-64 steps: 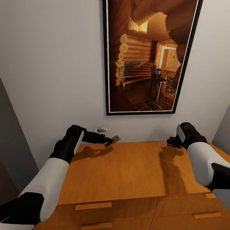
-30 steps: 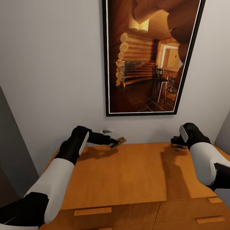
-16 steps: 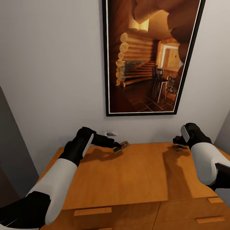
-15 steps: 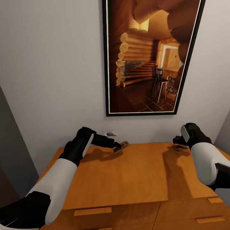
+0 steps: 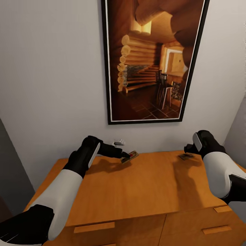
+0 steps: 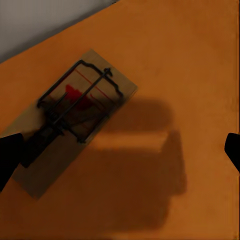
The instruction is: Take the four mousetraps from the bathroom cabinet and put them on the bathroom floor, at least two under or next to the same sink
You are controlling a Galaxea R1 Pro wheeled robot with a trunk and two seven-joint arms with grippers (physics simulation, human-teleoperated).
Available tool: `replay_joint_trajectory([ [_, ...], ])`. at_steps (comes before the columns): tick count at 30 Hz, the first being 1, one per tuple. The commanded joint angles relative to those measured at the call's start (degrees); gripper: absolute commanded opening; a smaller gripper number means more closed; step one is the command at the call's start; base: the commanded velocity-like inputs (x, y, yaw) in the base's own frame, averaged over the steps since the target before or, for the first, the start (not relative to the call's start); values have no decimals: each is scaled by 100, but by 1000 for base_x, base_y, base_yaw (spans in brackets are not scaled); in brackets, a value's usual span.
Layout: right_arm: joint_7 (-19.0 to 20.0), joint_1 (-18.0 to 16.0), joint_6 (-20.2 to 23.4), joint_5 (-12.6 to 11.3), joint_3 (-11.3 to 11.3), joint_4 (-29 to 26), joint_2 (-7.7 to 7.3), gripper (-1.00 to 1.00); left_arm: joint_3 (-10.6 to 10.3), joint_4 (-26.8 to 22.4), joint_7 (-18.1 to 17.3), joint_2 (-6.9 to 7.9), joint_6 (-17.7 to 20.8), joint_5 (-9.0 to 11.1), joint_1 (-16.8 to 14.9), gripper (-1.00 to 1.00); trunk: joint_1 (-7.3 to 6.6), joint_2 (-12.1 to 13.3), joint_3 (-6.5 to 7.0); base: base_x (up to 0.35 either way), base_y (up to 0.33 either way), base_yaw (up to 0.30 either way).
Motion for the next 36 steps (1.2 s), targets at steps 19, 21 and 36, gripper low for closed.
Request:
replay_joint_trajectory([
  [19,54,-6,47,48,-32,-89,7,100,4,-12,-22,7,16,-78,-4,-100,0,-4,-7,0,0,-12],
  [21,56,-6,47,48,-32,-89,3,100,4,-8,-22,7,16,-77,-4,-100,0,-4,-7,27,82,0],
  [36,61,-6,30,48,-37,-90,13,100,-4,-28,-22,7,16,-65,-6,-100,0,-4,-7,39,93,0],
])
